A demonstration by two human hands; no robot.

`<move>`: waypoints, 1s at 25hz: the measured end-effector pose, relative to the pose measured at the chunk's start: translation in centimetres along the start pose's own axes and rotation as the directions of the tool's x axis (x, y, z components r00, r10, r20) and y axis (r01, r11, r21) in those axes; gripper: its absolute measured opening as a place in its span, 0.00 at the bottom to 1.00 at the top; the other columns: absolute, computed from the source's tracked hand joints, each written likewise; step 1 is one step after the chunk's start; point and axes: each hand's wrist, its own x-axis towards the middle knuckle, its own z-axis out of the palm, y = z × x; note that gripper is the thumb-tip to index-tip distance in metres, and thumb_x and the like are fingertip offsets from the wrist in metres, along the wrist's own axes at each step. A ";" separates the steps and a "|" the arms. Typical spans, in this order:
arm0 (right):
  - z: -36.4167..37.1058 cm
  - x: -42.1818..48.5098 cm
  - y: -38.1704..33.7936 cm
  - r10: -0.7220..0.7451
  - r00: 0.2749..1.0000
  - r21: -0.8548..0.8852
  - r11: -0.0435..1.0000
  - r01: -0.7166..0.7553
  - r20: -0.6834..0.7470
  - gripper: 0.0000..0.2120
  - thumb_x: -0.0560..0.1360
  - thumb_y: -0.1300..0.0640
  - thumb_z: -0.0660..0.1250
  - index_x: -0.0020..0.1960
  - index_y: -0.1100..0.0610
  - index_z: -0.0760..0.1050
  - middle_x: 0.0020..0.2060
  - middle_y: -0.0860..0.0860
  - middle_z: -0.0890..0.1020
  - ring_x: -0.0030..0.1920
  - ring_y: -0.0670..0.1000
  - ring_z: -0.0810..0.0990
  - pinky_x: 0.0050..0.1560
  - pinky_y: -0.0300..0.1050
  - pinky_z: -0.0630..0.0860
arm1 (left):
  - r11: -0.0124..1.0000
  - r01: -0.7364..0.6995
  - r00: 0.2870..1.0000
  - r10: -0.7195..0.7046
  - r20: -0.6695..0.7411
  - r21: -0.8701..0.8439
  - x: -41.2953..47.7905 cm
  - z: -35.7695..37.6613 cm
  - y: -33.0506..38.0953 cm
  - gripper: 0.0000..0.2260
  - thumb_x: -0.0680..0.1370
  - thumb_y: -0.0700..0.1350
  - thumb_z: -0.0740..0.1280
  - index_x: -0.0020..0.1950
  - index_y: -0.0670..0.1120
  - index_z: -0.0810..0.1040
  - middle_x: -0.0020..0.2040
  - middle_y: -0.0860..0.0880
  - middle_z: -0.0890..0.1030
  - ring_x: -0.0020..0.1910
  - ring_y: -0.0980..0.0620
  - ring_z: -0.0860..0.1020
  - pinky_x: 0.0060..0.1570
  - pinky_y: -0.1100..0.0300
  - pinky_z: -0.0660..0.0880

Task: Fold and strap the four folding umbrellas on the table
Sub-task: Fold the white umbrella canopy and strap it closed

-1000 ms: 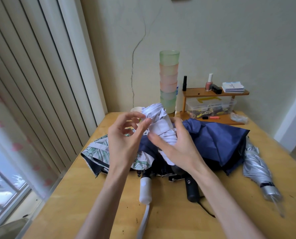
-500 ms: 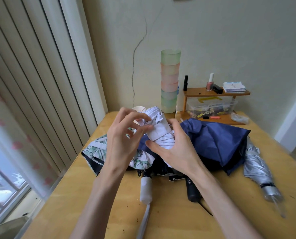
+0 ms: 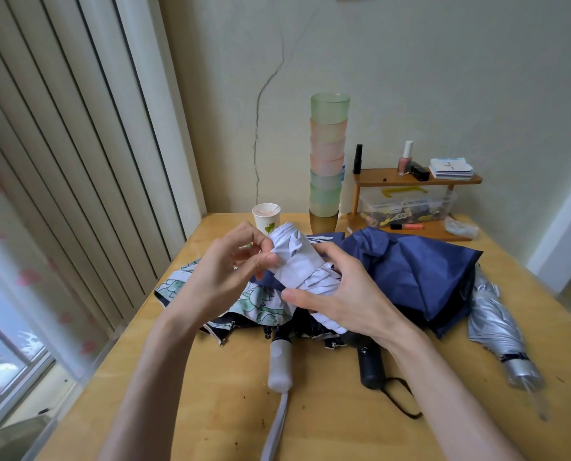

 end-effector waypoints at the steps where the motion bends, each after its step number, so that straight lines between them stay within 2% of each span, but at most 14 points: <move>1: 0.2 0.0 -0.1 -0.003 1.000 0.012 1.000 0.003 0.002 0.24 0.72 0.52 0.82 0.63 0.50 0.76 0.48 0.40 0.87 0.49 0.42 0.86 0.49 0.36 0.79 | 1.000 0.006 1.000 -0.006 -0.002 0.013 -0.1 0.0 0.0 0.08 0.80 0.46 0.69 0.46 0.42 0.77 0.42 0.57 0.76 0.38 0.41 0.78 0.45 0.48 0.77; 3: 0.6 0.1 -0.4 -0.003 1.000 0.025 1.000 0.003 -0.013 0.20 0.77 0.43 0.75 0.63 0.49 0.76 0.47 0.42 0.87 0.49 0.43 0.85 0.51 0.40 0.80 | 0.999 0.046 0.998 -0.046 -0.041 0.020 -0.2 0.4 0.3 0.11 0.83 0.48 0.65 0.45 0.43 0.74 0.41 0.54 0.75 0.38 0.48 0.76 0.43 0.56 0.73; 5: 0.7 0.2 -0.6 -0.009 1.000 0.016 1.000 0.010 -0.027 0.18 0.79 0.40 0.66 0.63 0.49 0.76 0.45 0.44 0.85 0.48 0.47 0.83 0.54 0.48 0.78 | 0.996 0.074 0.988 -0.065 -0.141 0.058 -0.2 0.8 0.8 0.13 0.85 0.49 0.64 0.44 0.43 0.73 0.39 0.55 0.74 0.37 0.55 0.73 0.42 0.61 0.70; 7: 0.7 0.2 -0.8 -0.047 0.998 -0.011 0.999 0.046 -0.049 0.15 0.82 0.41 0.64 0.63 0.48 0.75 0.43 0.39 0.83 0.46 0.43 0.80 0.52 0.43 0.75 | 0.993 0.002 0.956 0.033 -0.293 0.119 -0.2 1.2 1.5 0.10 0.84 0.48 0.70 0.46 0.45 0.76 0.40 0.53 0.75 0.37 0.53 0.75 0.41 0.63 0.71; 9: 0.8 0.2 -1.1 -0.081 0.994 -0.066 0.995 0.076 -0.072 0.13 0.84 0.44 0.66 0.65 0.48 0.73 0.46 0.34 0.83 0.48 0.37 0.81 0.50 0.34 0.74 | 0.976 -0.115 0.916 0.177 -0.360 0.187 0.0 1.4 2.2 0.08 0.79 0.50 0.76 0.50 0.48 0.80 0.43 0.48 0.76 0.38 0.49 0.77 0.40 0.60 0.75; 11: 1.1 0.2 -1.2 -0.107 0.988 -0.133 0.987 0.092 -0.109 0.16 0.82 0.44 0.69 0.67 0.46 0.71 0.51 0.34 0.83 0.52 0.38 0.82 0.51 0.34 0.75 | 0.934 -0.182 0.910 0.279 -0.307 0.308 0.1 1.8 2.3 0.10 0.78 0.51 0.78 0.56 0.51 0.84 0.47 0.50 0.77 0.41 0.50 0.78 0.39 0.58 0.77; 14: 1.6 0.2 -1.0 -0.147 0.975 -0.250 0.963 0.102 -0.168 0.23 0.78 0.36 0.69 0.69 0.41 0.68 0.61 0.38 0.81 0.58 0.41 0.82 0.56 0.51 0.81 | 0.885 -0.183 0.909 0.319 -0.270 0.429 0.3 2.2 2.1 0.09 0.76 0.51 0.76 0.55 0.52 0.85 0.51 0.54 0.75 0.43 0.53 0.77 0.38 0.52 0.77; 15: 1.6 0.1 -1.0 -0.155 0.971 -0.283 0.954 0.100 -0.182 0.25 0.78 0.36 0.69 0.70 0.41 0.66 0.62 0.38 0.80 0.59 0.42 0.82 0.58 0.53 0.81 | 0.874 -0.175 0.908 0.322 -0.269 0.454 0.3 2.2 2.0 0.08 0.76 0.51 0.76 0.53 0.52 0.85 0.52 0.55 0.74 0.44 0.55 0.77 0.38 0.51 0.77; 18: 1.7 -0.2 -1.1 -0.177 0.962 -0.358 0.929 0.093 -0.209 0.28 0.78 0.37 0.69 0.73 0.42 0.64 0.64 0.38 0.78 0.60 0.46 0.81 0.57 0.55 0.81 | 0.829 -0.138 0.914 0.317 -0.253 0.542 0.1 2.4 2.1 0.06 0.77 0.51 0.77 0.51 0.53 0.83 0.54 0.56 0.71 0.46 0.60 0.75 0.36 0.50 0.77; 21: 1.8 -0.2 -0.9 -0.187 0.955 -0.404 0.911 0.081 -0.230 0.29 0.79 0.37 0.70 0.74 0.43 0.64 0.65 0.39 0.77 0.59 0.48 0.82 0.55 0.55 0.81 | 0.792 -0.097 0.915 0.310 -0.260 0.602 -0.1 2.6 2.4 0.09 0.77 0.54 0.77 0.49 0.52 0.80 0.51 0.58 0.70 0.44 0.66 0.73 0.33 0.54 0.74; 23: 1.8 -0.1 -0.6 -0.177 0.956 -0.407 0.911 0.069 -0.235 0.29 0.78 0.35 0.69 0.74 0.42 0.64 0.65 0.39 0.78 0.59 0.48 0.82 0.55 0.55 0.81 | 0.794 -0.042 0.925 0.259 -0.277 0.606 0.0 2.5 2.1 0.10 0.77 0.55 0.76 0.47 0.52 0.79 0.48 0.58 0.71 0.42 0.64 0.74 0.34 0.54 0.73; 25: 1.7 0.1 -0.2 -0.160 0.964 -0.359 0.930 0.075 -0.213 0.28 0.77 0.33 0.69 0.72 0.40 0.66 0.64 0.39 0.79 0.59 0.46 0.82 0.56 0.55 0.81 | 0.858 0.006 0.943 0.166 -0.288 0.513 0.4 2.2 1.6 0.10 0.78 0.53 0.76 0.43 0.53 0.77 0.45 0.56 0.74 0.43 0.58 0.75 0.38 0.53 0.73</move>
